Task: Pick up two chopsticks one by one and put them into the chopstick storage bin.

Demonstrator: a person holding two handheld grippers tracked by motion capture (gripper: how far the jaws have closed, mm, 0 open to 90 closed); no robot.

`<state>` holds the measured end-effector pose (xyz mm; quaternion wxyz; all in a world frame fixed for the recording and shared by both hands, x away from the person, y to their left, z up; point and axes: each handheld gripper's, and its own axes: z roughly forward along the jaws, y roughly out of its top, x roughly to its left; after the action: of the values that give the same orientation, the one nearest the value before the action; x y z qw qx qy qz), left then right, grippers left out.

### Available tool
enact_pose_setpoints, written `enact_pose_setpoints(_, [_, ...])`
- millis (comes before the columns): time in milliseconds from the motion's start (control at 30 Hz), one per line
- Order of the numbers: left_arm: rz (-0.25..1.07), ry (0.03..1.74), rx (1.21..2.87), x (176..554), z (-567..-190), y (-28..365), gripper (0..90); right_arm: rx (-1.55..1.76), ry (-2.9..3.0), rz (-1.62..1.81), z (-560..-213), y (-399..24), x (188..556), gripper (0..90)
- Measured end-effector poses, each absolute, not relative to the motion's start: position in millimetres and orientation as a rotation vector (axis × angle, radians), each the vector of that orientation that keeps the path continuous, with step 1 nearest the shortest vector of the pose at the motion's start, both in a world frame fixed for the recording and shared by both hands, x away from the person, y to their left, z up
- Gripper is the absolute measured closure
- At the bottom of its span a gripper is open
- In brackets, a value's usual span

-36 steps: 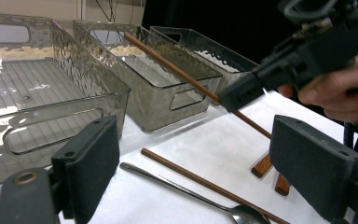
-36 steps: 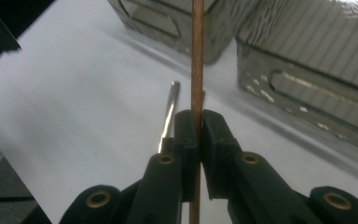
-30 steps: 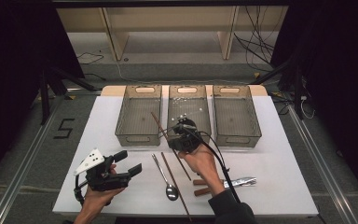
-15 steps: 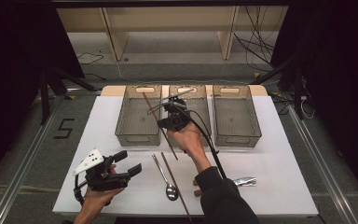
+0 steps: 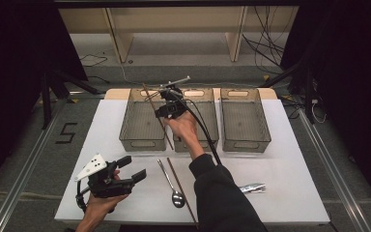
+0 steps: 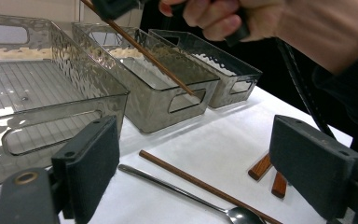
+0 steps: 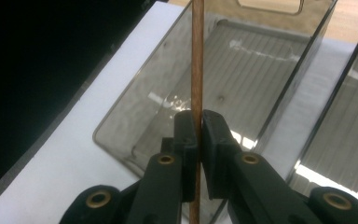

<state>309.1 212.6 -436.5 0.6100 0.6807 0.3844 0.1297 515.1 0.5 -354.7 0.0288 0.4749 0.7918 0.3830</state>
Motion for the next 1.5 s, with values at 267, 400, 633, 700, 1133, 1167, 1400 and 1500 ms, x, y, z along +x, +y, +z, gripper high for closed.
enact_pose_setpoints(267, [0.297,0.883,1.571,309.1,-436.1,212.1,15.5,1.477,2.418,1.192,-354.2,10.2,532.1,85.6])
enact_pose_setpoints(400, [0.296,0.882,1.57,309.0,-436.0,212.0,15.4,1.478,2.407,1.184,-357.1,15.3,538.0,85.6])
enact_pose_setpoints(633, [0.297,0.877,1.571,309.2,-435.9,211.8,15.4,1.496,2.394,1.195,-362.5,21.8,547.1,85.6])
enact_pose_setpoints(700, [0.3,0.874,1.574,309.3,-436.0,211.7,15.5,1.493,2.392,1.194,-361.8,24.6,549.1,85.6])
enact_pose_setpoints(1133, [0.297,0.872,1.574,308.7,-435.6,211.8,15.5,1.483,2.374,1.166,-360.6,34.4,564.3,85.6])
enact_pose_setpoints(1167, [0.297,0.872,1.574,308.8,-435.6,211.7,15.5,1.482,2.374,1.167,-361.3,34.3,565.1,85.6])
enact_pose_setpoints(1400, [0.298,0.87,1.572,308.5,-435.3,211.3,15.5,1.489,2.372,1.162,-368.1,36.9,568.6,85.5])
enact_pose_setpoints(1500, [0.299,0.868,1.573,308.4,-435.2,211.3,15.5,1.495,2.37,1.157,-371.2,38.2,569.8,85.5])
